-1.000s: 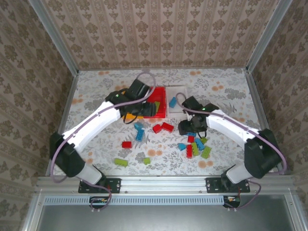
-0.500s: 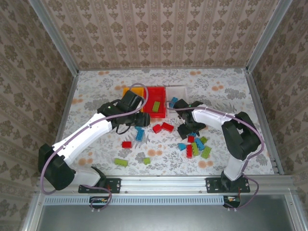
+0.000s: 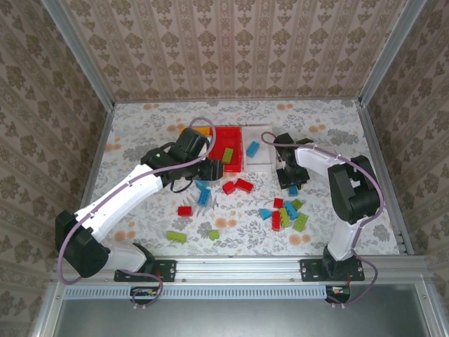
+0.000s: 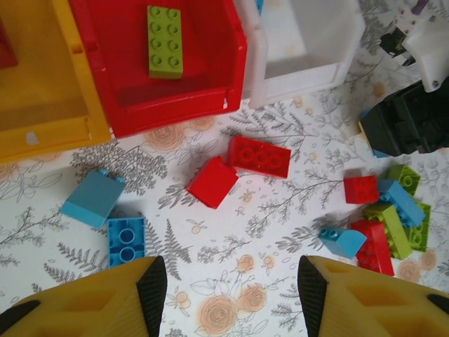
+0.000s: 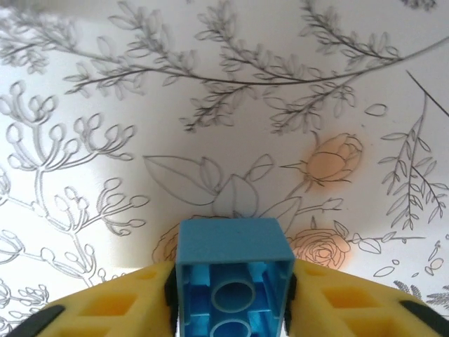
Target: Sort the legos into containers by color
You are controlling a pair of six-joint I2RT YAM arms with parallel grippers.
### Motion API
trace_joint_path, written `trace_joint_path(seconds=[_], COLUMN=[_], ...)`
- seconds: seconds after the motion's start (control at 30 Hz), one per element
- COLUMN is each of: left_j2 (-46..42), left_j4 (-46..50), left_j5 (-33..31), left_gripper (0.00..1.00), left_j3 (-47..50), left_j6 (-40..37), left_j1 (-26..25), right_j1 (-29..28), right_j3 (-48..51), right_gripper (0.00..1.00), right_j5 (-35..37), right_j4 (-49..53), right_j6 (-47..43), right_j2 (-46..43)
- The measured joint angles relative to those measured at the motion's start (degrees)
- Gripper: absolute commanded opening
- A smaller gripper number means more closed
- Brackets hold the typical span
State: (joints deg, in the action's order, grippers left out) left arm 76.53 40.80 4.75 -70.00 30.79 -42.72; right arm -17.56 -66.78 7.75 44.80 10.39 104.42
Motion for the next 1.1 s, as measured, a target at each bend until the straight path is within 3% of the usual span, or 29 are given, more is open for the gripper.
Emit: trace_joint_path(seconds=[0.17, 0.33, 0.47, 0.63, 0.83, 1.0, 1.1], left_j2=[0.00, 0.00, 0.02, 0.57, 0.98, 0.96, 0.87], left_j4=[-1.36, -3.56, -4.55, -5.66, -4.70, -2.16, 0.20], left_j5=[0.39, 1.07, 0.85, -0.50, -2.69, -4.61, -5.20], left_gripper=[0.55, 0.55, 0.55, 0.55, 0.55, 0.56, 0.57], left_j3=[-0.35, -1.97, -5.46, -8.87, -8.90, -6.78, -3.13], left_j6=[0.46, 0.72, 0.85, 0.79, 0.48, 0.50, 1.11], left_j1=[-0.70, -1.79, -3.10, -4.13, -4.13, -4.11, -3.78], right_j1=[2.05, 2.16, -1.60, -6.08, -5.86, -5.86, -5.90], right_j3=[0.13, 0.57, -2.91, -11.19, -23.15, -29.24, -30.69], right_gripper=[0.25, 0.24, 0.25, 0.27, 0.34, 0.56, 0.64], right_j5=[-2.80, -3.54, -3.76, -6.71, -7.48, -6.93, -6.91], right_j4=[-0.61, -1.31, -1.27, -4.31, -4.28, -2.84, -1.38], right_j6=[2.32, 4.66, 7.37, 12.48, 16.83, 18.69, 19.58], right_j2=[-0.63, -4.92, -10.51, -8.15, 4.87, 12.96, 14.08])
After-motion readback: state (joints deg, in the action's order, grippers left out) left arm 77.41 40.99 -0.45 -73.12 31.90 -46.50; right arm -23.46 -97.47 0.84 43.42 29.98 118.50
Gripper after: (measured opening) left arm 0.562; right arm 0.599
